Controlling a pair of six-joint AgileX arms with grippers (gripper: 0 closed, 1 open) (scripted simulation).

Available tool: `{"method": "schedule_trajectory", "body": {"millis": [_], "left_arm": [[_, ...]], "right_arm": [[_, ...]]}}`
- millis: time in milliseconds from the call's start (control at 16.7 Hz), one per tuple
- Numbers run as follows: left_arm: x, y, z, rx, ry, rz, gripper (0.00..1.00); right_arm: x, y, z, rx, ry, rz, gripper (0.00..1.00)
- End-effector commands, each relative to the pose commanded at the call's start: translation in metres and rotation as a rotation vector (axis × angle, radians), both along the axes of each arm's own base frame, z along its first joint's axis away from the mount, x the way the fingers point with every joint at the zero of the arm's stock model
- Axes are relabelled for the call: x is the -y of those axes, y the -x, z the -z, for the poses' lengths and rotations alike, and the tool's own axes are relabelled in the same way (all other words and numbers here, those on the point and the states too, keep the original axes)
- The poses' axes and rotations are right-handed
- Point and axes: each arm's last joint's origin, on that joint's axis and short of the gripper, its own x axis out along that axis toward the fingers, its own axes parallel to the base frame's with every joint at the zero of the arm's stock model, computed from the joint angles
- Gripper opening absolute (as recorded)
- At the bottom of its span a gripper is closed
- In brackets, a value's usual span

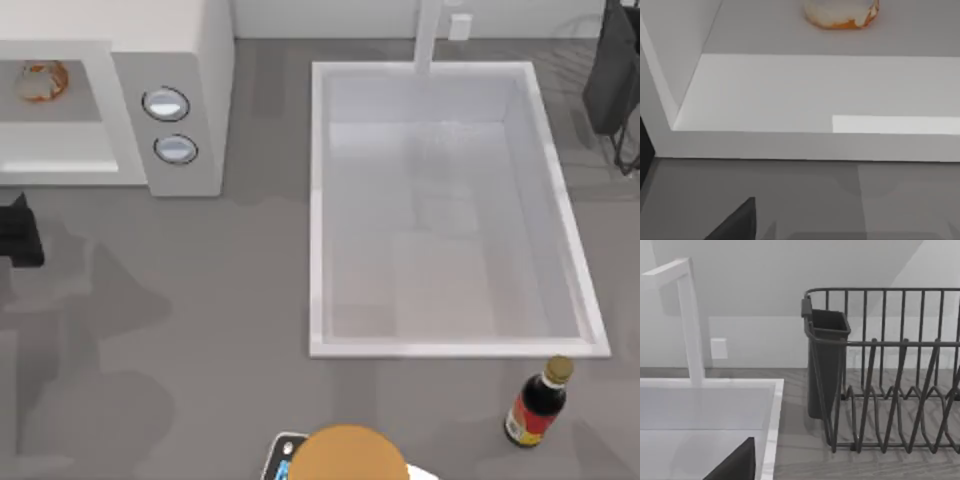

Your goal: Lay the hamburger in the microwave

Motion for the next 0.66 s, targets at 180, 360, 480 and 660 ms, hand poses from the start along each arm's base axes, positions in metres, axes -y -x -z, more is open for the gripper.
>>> {"method": "schedule_trajectory", "body": {"millis": [180,360,480,660], "left_arm": [[-0.001,-0.002,-0.023,-0.021,0.005,-0.003,1.00],[-0.001,0.001,-0.052,-0.036,0.007,-0.004,1.00],[0.000,0.003,-0.070,-0.021,0.004,-0.004,1.00],[0.000,0.004,-0.081,-0.006,0.000,-0.003,1.00]], "right_arm": [[0.000,0.000,0.000,0.000,0.000,0.000,1.00],[0.000,0.000,0.000,0.000,0.000,0.000,1.00],[0.000,0.000,0.000,0.000,0.000,0.000,1.00],[0.000,0.000,0.000,0.000,0.000,0.000,1.00]]}}
